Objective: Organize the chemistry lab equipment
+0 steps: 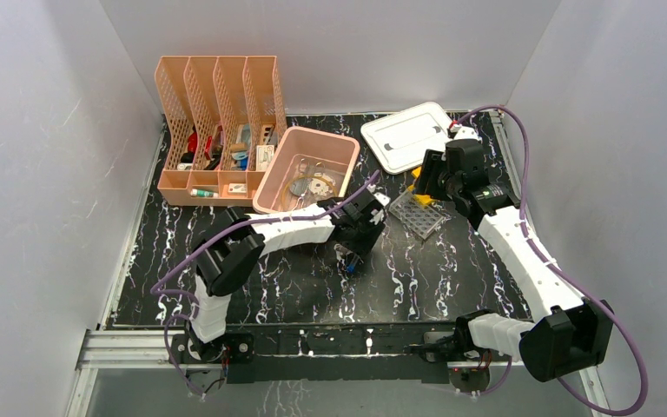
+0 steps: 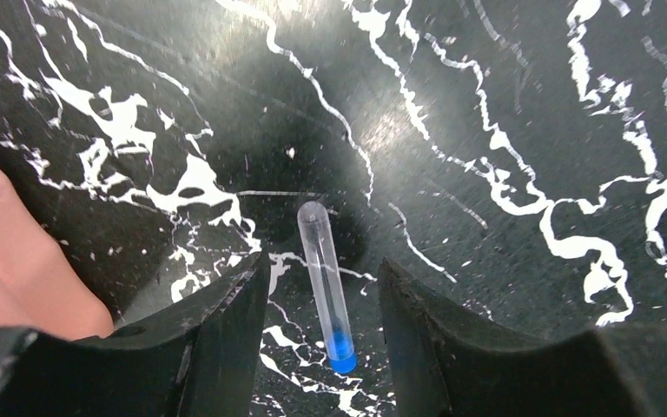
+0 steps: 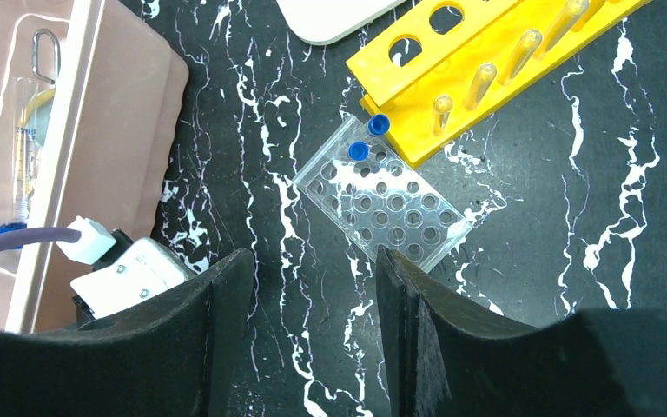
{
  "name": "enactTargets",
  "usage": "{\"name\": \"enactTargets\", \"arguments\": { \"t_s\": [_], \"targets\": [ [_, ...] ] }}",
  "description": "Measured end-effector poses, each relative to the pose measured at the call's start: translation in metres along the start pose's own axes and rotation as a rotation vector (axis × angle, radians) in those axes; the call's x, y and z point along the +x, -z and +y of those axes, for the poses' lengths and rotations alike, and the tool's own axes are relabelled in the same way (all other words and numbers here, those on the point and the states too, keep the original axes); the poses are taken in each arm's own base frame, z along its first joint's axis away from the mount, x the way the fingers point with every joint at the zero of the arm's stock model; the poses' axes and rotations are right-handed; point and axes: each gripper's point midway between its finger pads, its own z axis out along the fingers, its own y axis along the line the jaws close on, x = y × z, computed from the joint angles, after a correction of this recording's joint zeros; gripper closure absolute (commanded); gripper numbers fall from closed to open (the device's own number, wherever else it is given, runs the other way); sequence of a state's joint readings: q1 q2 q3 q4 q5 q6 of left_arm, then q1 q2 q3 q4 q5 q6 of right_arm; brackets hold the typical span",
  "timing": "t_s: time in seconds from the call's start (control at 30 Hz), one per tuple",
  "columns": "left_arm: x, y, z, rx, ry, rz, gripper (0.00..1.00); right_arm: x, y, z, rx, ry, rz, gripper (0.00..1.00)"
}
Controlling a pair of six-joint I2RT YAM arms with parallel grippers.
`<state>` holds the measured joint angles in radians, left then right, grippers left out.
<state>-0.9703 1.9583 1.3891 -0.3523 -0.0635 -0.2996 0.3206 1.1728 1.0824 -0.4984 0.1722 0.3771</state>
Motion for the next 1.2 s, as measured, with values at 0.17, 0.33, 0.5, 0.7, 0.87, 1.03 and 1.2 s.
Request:
{"name": "enactTargets", "arguments": {
  "t_s": [0.17,0.33,0.5,0.7,0.87,1.03,1.2],
  "targets": [
    [0.013,-0.003,0.003,-0.008,0.012,0.033,0.60,0.001,0.000,0.001,-0.007,0.006,0.003,0.36],
    [0.014,-0.004,0.002,-0.003,0.012,0.036,0.67,0.001,0.000,0.002,-0.013,0.010,0.006,0.35],
    [0.019,-0.011,0.000,0.005,0.012,0.055,0.67,0.001,0.000,0.002,-0.014,0.011,0.007,0.35],
    [0.019,-0.012,0.002,0.001,0.011,0.056,0.85,0.002,-0.001,0.002,-0.013,0.014,0.011,0.35],
    [0.019,-0.012,0.002,0.000,0.014,0.056,0.92,0.003,-0.002,0.002,-0.013,0.015,0.015,0.35],
    [0.018,-0.012,0.003,-0.004,0.015,0.053,0.97,0.003,-0.002,0.002,-0.013,0.015,0.016,0.35],
    [0.012,-0.011,0.001,-0.003,0.020,0.030,0.98,0.003,-0.002,0.001,-0.010,0.015,0.016,0.35]
  ]
}}
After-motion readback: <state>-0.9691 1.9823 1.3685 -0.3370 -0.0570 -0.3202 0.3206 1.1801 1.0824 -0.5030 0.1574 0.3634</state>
